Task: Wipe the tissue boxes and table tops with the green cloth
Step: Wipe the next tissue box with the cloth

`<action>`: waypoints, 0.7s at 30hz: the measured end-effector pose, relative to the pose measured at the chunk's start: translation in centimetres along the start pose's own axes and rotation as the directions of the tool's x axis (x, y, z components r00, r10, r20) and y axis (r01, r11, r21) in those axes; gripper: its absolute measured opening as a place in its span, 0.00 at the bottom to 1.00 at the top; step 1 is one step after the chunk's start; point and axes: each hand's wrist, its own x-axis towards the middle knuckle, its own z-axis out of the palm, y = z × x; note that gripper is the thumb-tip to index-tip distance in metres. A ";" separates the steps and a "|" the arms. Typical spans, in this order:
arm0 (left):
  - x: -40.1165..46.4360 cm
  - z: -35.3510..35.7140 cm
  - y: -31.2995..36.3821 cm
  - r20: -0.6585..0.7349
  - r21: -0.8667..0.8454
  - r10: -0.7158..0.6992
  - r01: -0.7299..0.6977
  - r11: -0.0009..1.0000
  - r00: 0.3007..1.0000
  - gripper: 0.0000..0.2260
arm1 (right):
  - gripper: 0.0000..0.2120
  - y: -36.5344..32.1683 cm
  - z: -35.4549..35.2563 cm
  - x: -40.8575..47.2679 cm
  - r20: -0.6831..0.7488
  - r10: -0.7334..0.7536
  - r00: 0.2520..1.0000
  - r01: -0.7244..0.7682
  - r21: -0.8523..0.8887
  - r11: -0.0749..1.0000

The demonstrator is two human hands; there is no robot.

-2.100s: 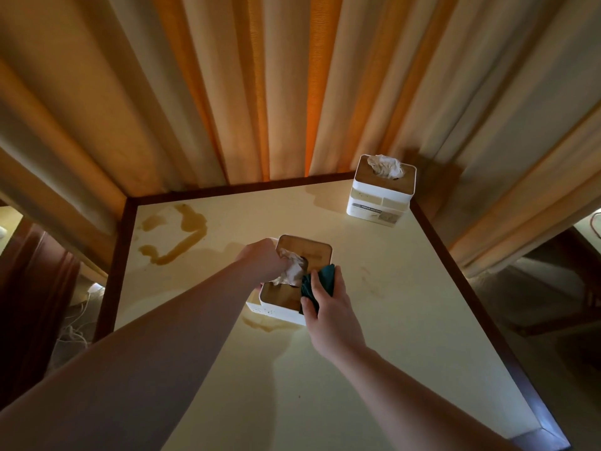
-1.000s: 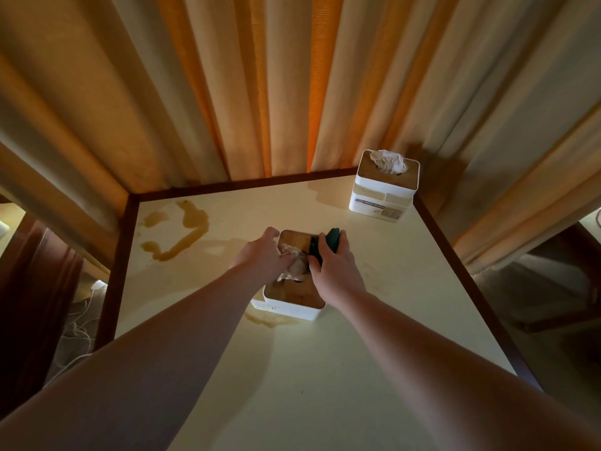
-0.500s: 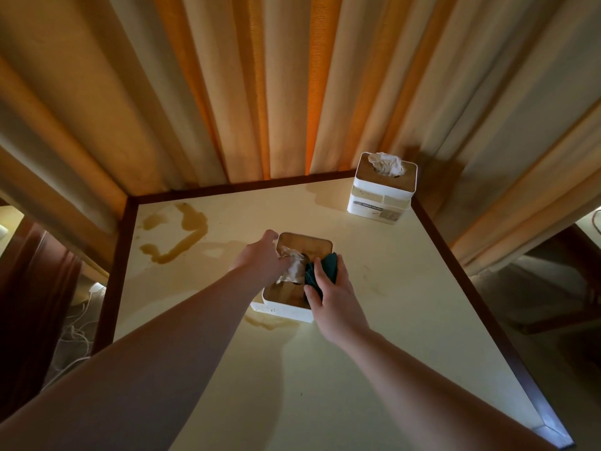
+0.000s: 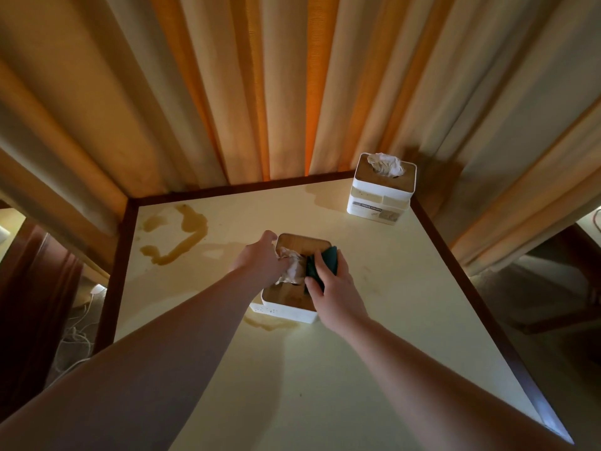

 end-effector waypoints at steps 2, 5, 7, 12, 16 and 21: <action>0.0 -0.1 0.1 0.003 0.002 0.001 -0.001 1.000 1.000 0.26 | 0.29 0.5 0.8 -1.8 0.004 -0.029 1.000 0.028 0.041 0.999; 0.0 0.1 0.1 -0.003 0.026 0.010 -0.010 1.000 1.000 0.26 | 0.30 0.7 1.5 -3.2 -0.006 -0.037 0.999 0.037 0.056 0.998; -0.1 0.3 0.2 -0.012 0.050 0.022 -0.022 0.999 1.000 0.27 | 0.30 0.5 1.6 -2.8 -0.009 -0.018 1.000 0.018 0.046 0.999; -0.4 0.4 0.1 -0.018 0.052 0.033 -0.032 0.998 0.999 0.25 | 0.30 -0.4 0.4 0.5 -0.044 0.054 0.998 -0.052 0.050 0.997; -0.3 -0.3 0.5 -0.030 -0.016 -0.029 0.029 0.999 0.999 0.22 | 0.28 -0.9 -1.5 2.9 -0.092 0.154 0.984 -0.135 0.188 0.973; 0.0 -1.4 1.6 -0.046 -0.021 -0.055 0.054 0.998 0.997 0.25 | 0.26 1.0 -3.4 3.1 -0.083 0.234 0.969 -0.184 0.392 0.901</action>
